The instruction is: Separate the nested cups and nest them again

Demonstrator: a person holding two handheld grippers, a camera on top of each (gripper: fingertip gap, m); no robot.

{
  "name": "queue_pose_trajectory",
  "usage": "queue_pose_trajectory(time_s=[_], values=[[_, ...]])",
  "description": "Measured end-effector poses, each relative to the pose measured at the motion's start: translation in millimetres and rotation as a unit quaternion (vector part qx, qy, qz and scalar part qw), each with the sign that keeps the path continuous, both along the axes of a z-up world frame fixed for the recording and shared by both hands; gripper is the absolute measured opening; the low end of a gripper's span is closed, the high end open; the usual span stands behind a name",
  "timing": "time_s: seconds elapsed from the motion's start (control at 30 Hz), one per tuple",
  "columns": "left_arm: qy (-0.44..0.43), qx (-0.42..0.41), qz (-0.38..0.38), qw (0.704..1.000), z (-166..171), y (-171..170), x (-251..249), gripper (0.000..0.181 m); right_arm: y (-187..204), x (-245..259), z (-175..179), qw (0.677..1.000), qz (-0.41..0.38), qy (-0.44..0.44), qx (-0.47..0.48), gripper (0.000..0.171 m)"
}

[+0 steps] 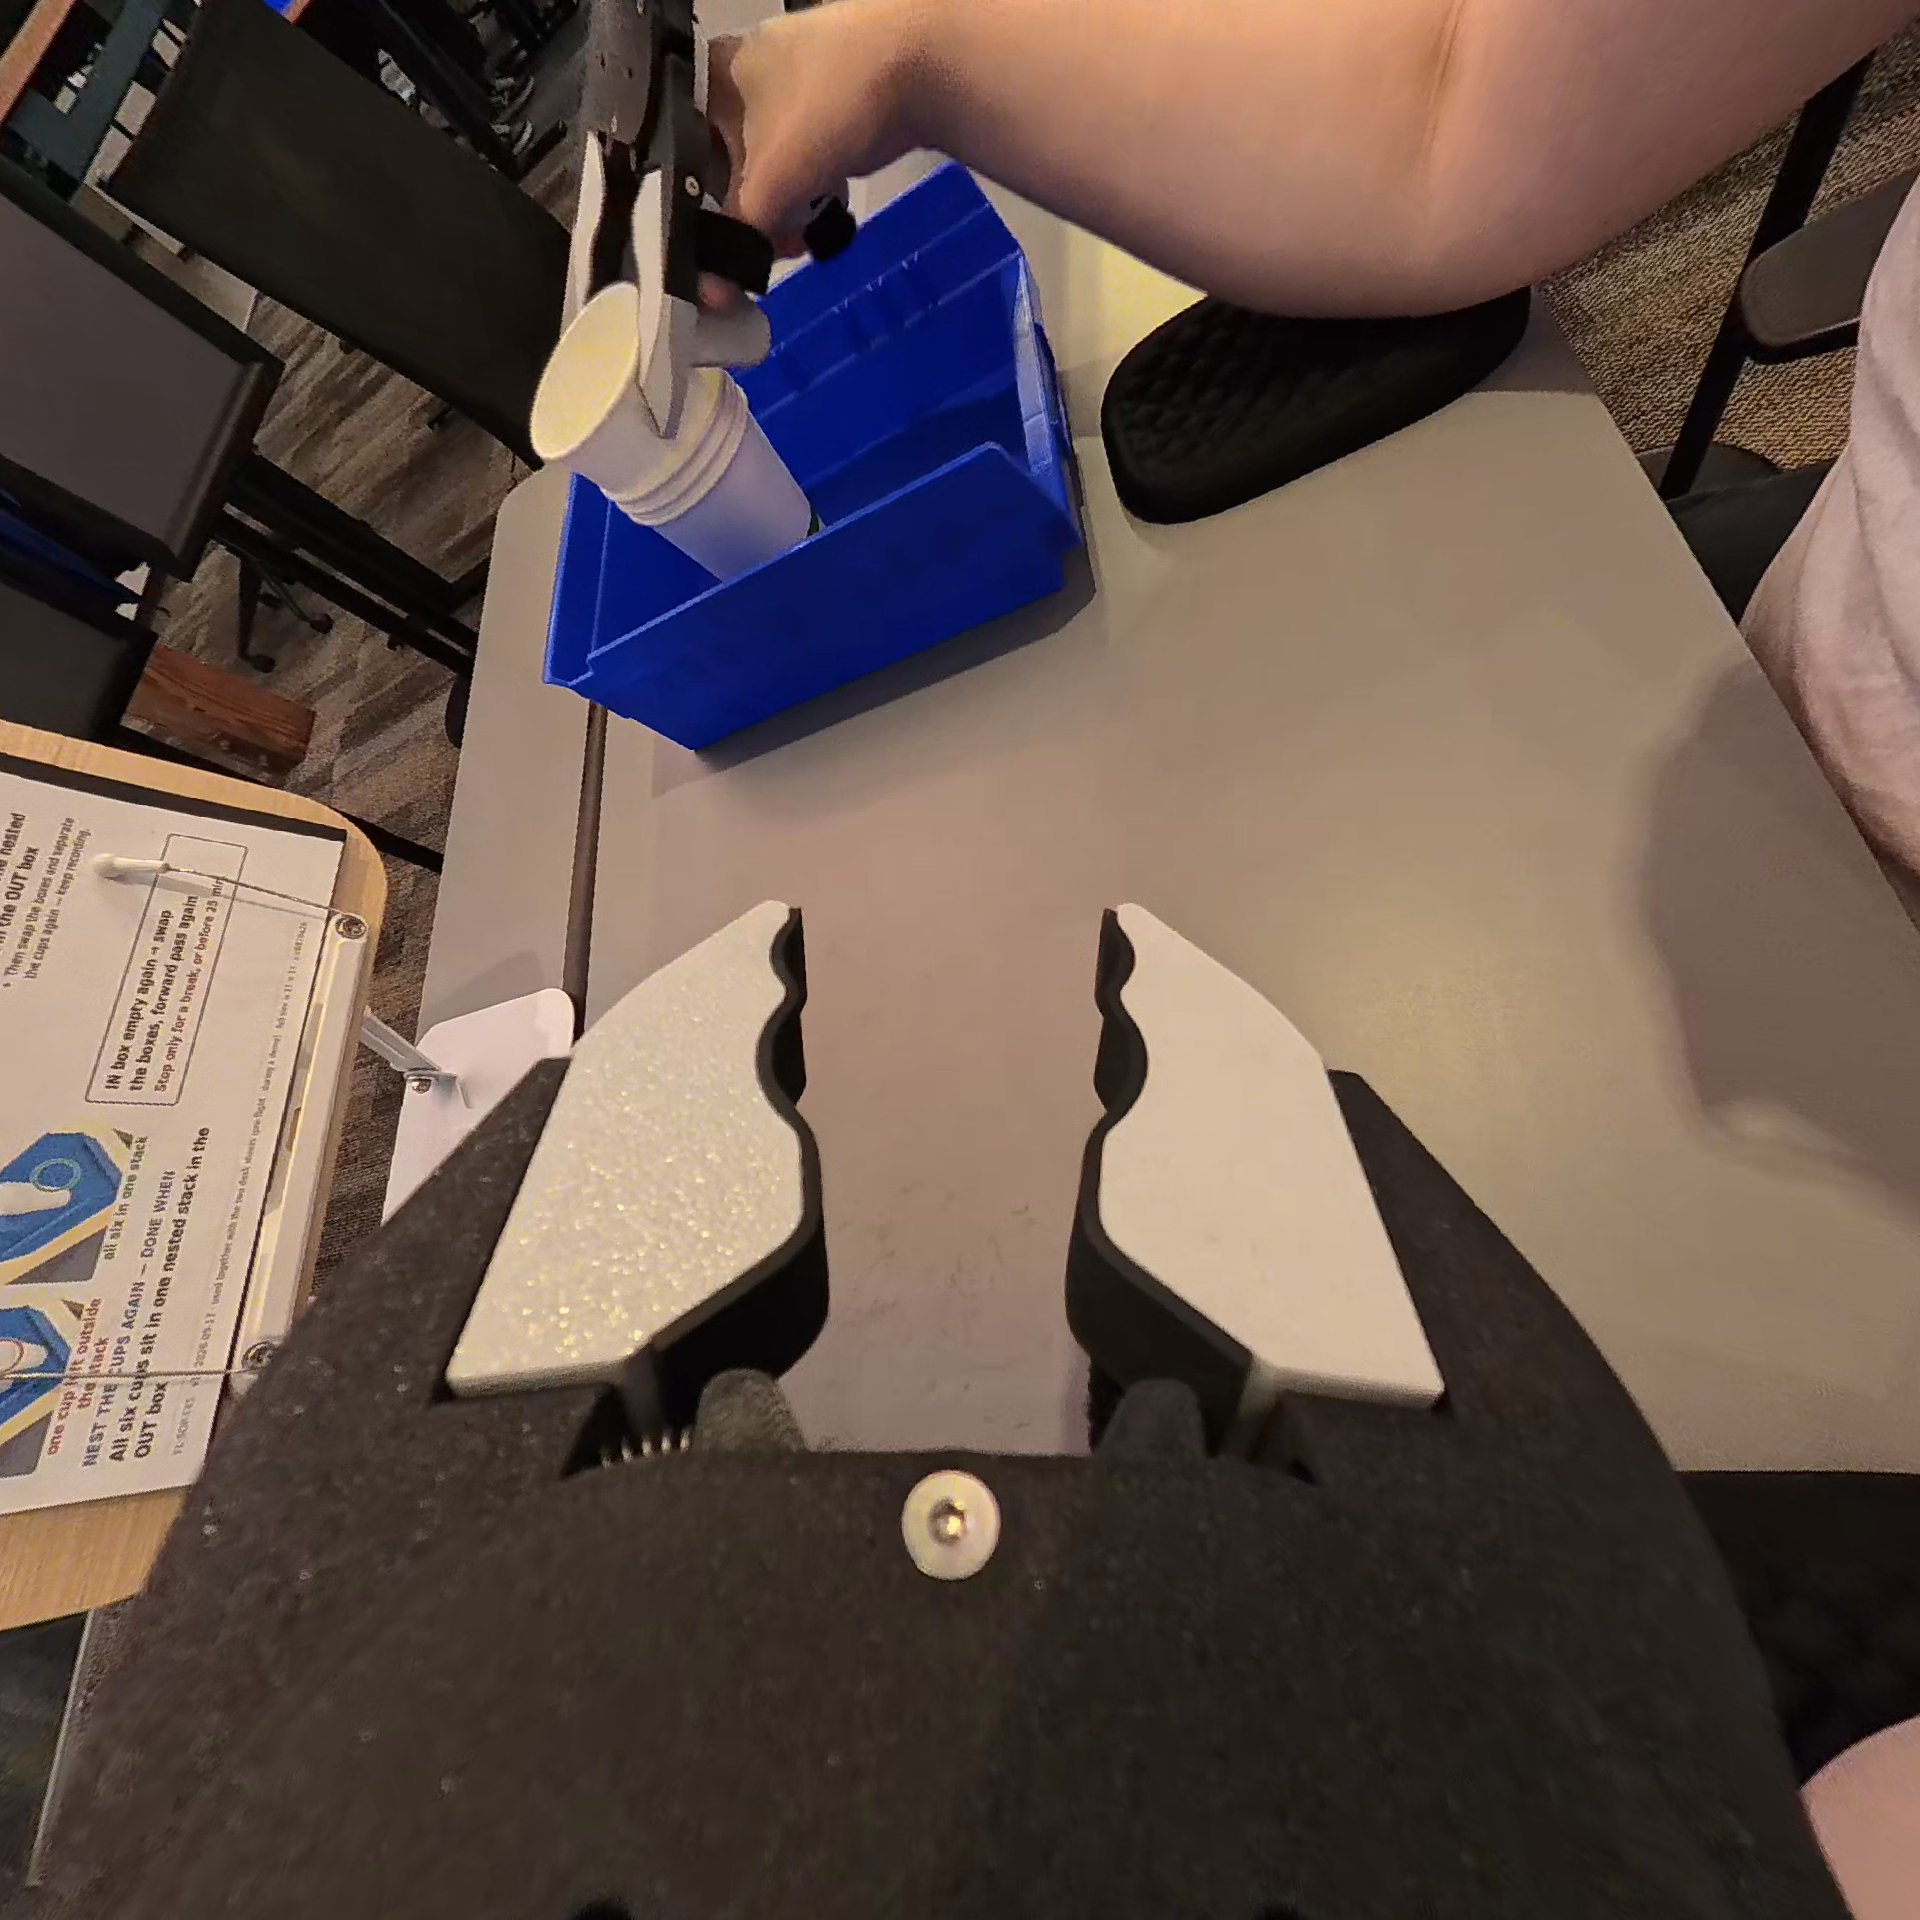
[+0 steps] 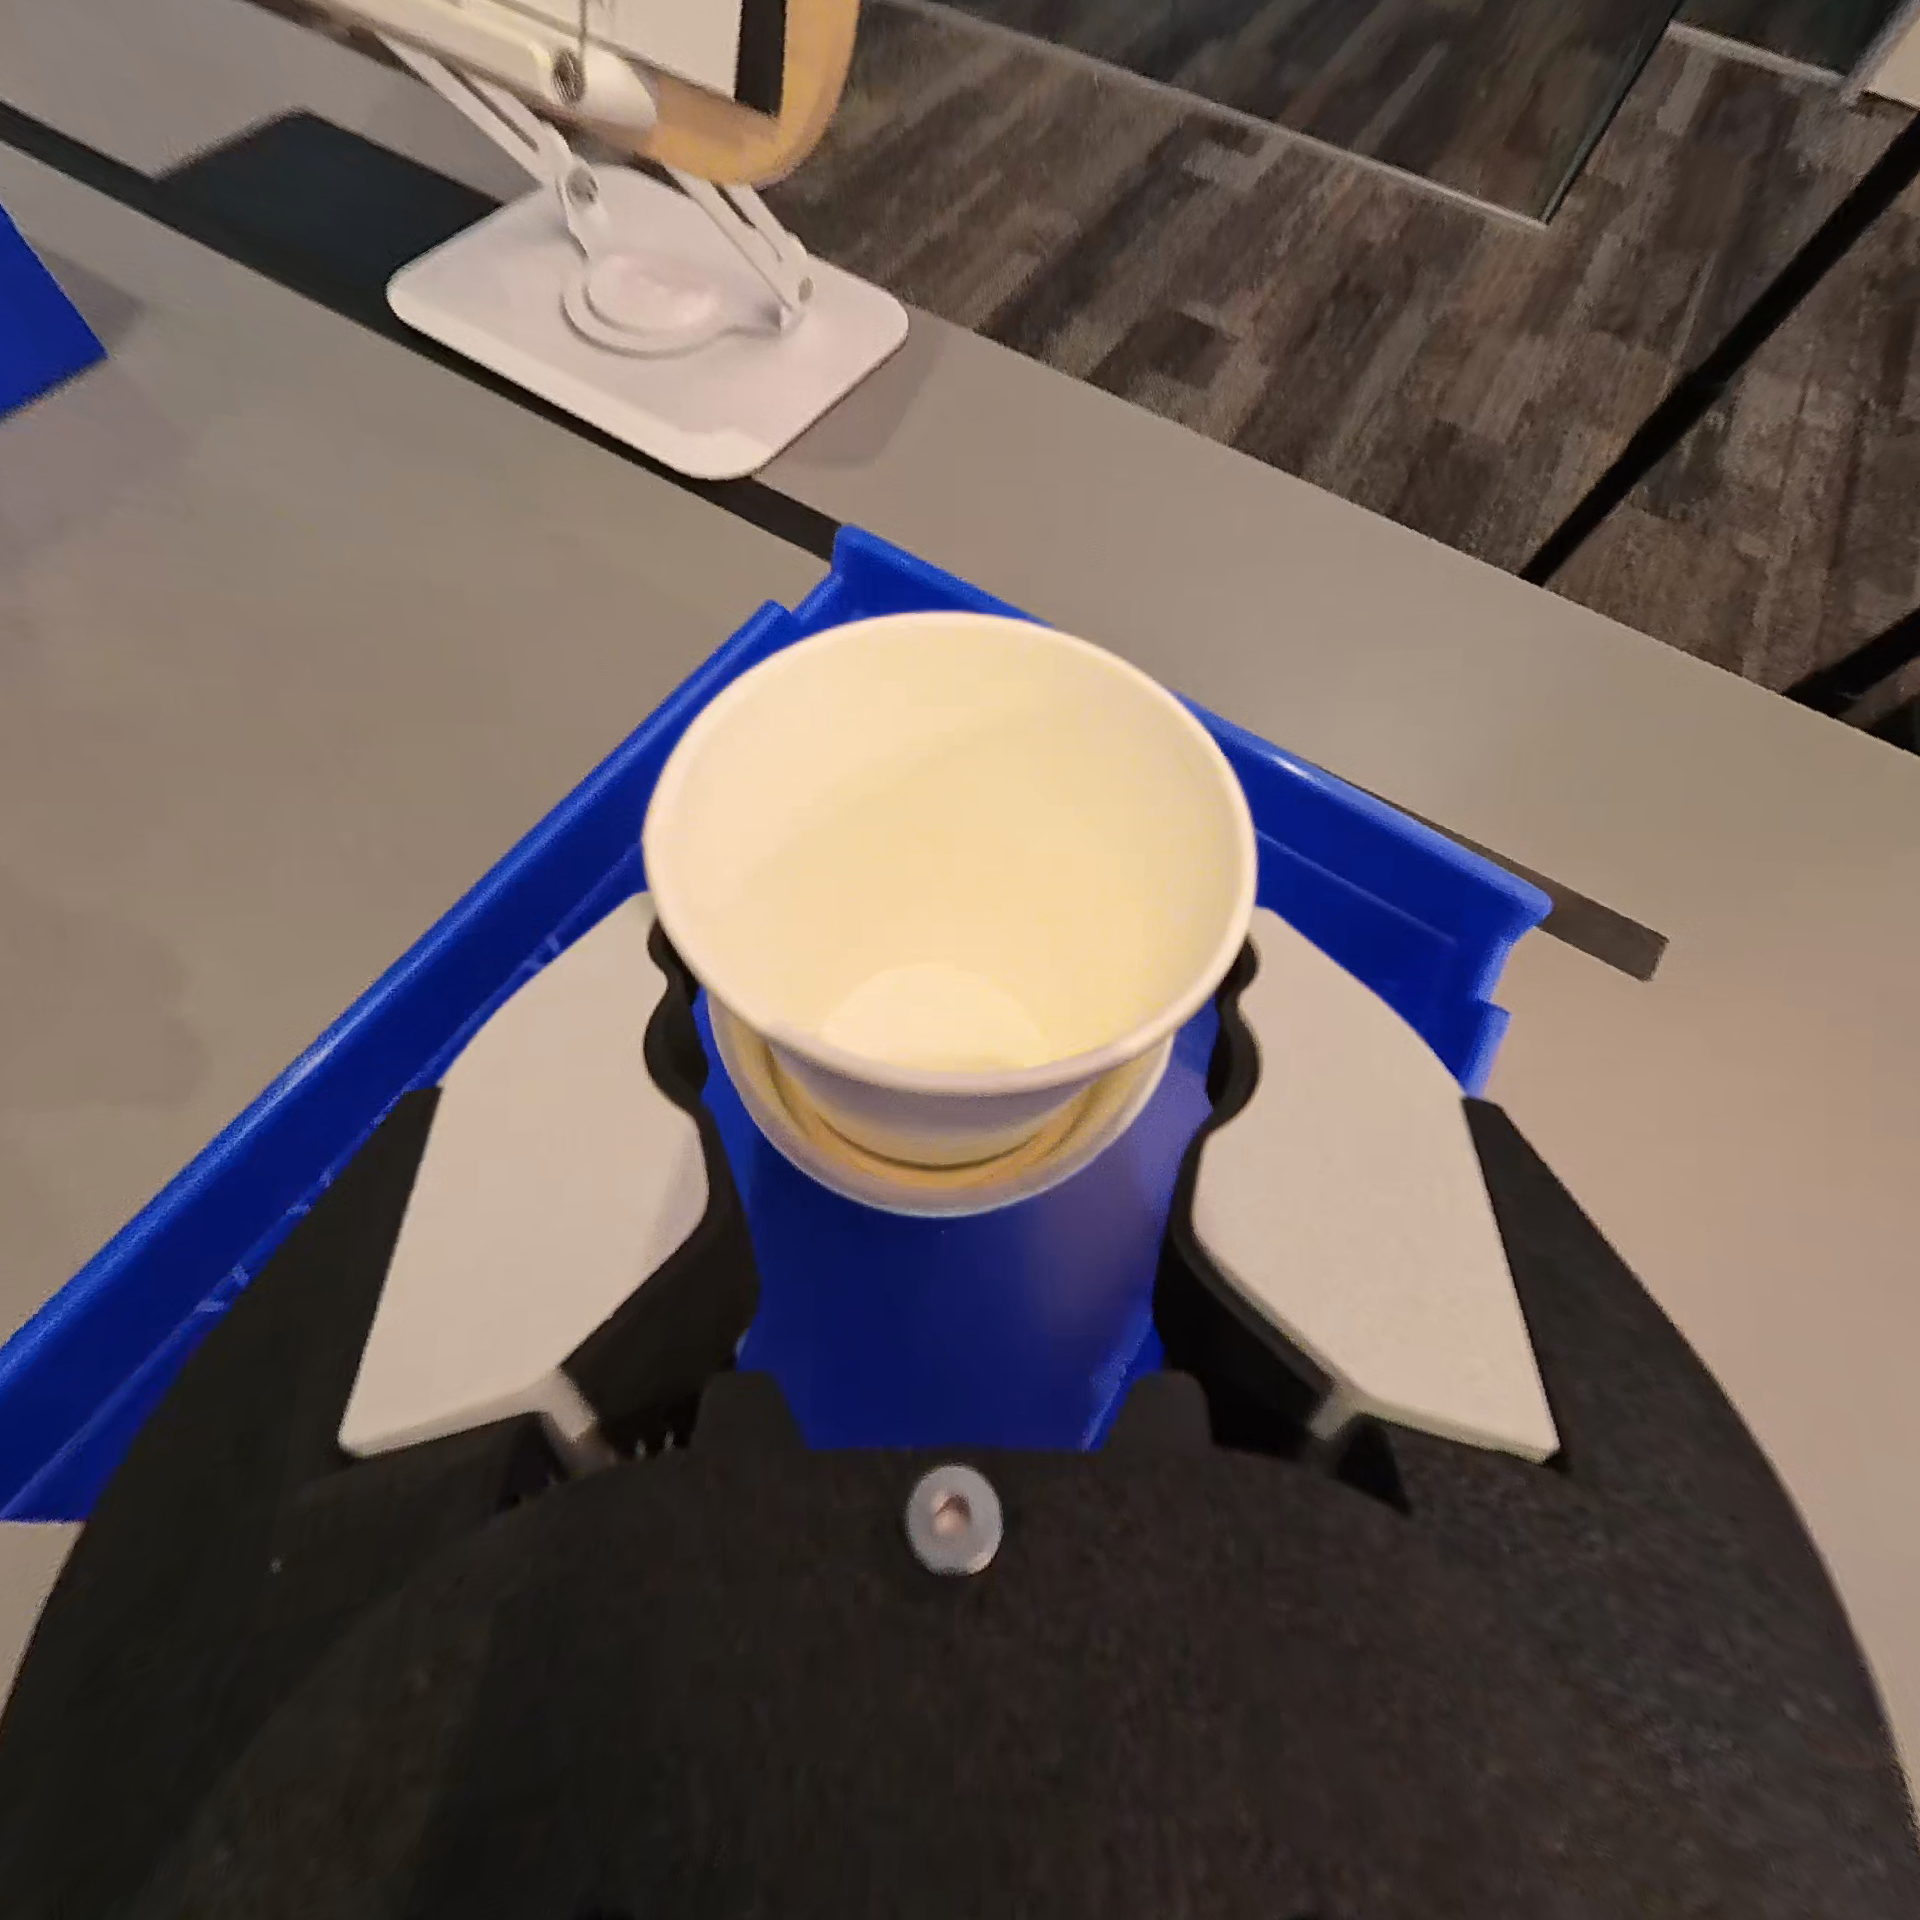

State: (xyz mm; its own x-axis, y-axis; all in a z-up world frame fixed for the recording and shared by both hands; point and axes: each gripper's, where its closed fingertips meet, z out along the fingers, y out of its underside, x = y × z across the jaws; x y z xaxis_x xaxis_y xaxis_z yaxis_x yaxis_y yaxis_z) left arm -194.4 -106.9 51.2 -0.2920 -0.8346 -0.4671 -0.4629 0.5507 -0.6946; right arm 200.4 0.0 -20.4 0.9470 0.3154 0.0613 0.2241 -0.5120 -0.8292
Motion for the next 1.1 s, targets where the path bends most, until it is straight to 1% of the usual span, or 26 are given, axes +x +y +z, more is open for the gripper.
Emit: queue_pose_trajectory(time_s=[0.1, 0.2, 0.27, 0.3, 0.37, 0.43, 0.47, 0.53, 0.6, 0.73, 0.8, 0.87, 1.03, 1.1], values=[[0.0, 0.005, 0.01, 1.0, 0.9, 3.9, -3.4, 0.054, -6.6, 3.6, -3.1, 0.999, -0.011, -0.034, -0.028, 0.097], [-0.002, 0.013, 0.045, 0.999, 4.3, 17.5, -13.9, 0.054, -13.6, 3.7, -1.8, 0.997, -0.012, -0.055, -0.045, 0.101], [-0.004, 0.024, 0.096, 0.995, 7.7, 37.2, -29.3, 0.054, -19.8, 3.1, -1.5, 0.996, -0.011, -0.063, -0.059, 0.102], [-0.003, 0.034, 0.142, 0.989, 9.3, 53.5, -41.8, 0.054, -22.9, 2.2, -0.3, 0.996, -0.009, -0.069, -0.064, 0.101], [0.005, 0.057, 0.25, 0.966, 10.6, 92.1, -75.7, 0.053, -26.5, 0.3, 6.6, 0.995, -0.006, -0.083, -0.057, 0.101], [0.019, 0.082, 0.354, 0.931, 8.8, 129.5, -114.2, 0.05, -28.2, -6.2, 16.5, 0.996, 0.002, -0.08, -0.042, 0.101], [0.031, 0.092, 0.397, 0.913, 5.1, 145.4, -131.5, 0.048, -28.4, -10.4, 21.3, 0.997, 0.008, -0.075, -0.034, 0.101], [0.065, 0.098, 0.445, 0.888, -9.9, 168.8, -153.1, 0.047, -28.6, -17.9, 27.5, 0.997, 0.02, -0.069, -0.021, 0.1], [0.086, 0.104, 0.452, 0.882, -26.4, 186.7, -153.8, 0.049, -28.4, -23.6, 29.1, 0.997, 0.03, -0.065, -0.018, 0.1], [0.089, 0.095, 0.42, 0.898, -54.4, 211.6, -124.0, 0.045, -28.8, -28.4, 24.1, 0.997, 0.039, -0.064, -0.028, 0.1], [0.102, 0.099, 0.407, 0.903, -67.7, 219.9, -114.4, 0.04, -28.9, -29.6, 21.8, 0.997, 0.042, -0.064, -0.032, 0.099], [0.111, 0.094, 0.399, 0.905, -79.8, 225.2, -109.4, 0.04, -27.9, -33.2, 20.5, 0.996, 0.048, -0.064, -0.033, 0.098], [0.153, 0.089, 0.417, 0.892, -102.4, 239.7, -119.6, 0.04, -25.6, -43.6, 15.2, 0.994, 0.068, -0.076, -0.044, 0.098], [0.162, 0.085, 0.417, 0.89, -108.7, 242.3, -120.0, 0.04, -24.1, -46.6, 13.4, 0.993, 0.073, -0.076, -0.047, 0.097]])
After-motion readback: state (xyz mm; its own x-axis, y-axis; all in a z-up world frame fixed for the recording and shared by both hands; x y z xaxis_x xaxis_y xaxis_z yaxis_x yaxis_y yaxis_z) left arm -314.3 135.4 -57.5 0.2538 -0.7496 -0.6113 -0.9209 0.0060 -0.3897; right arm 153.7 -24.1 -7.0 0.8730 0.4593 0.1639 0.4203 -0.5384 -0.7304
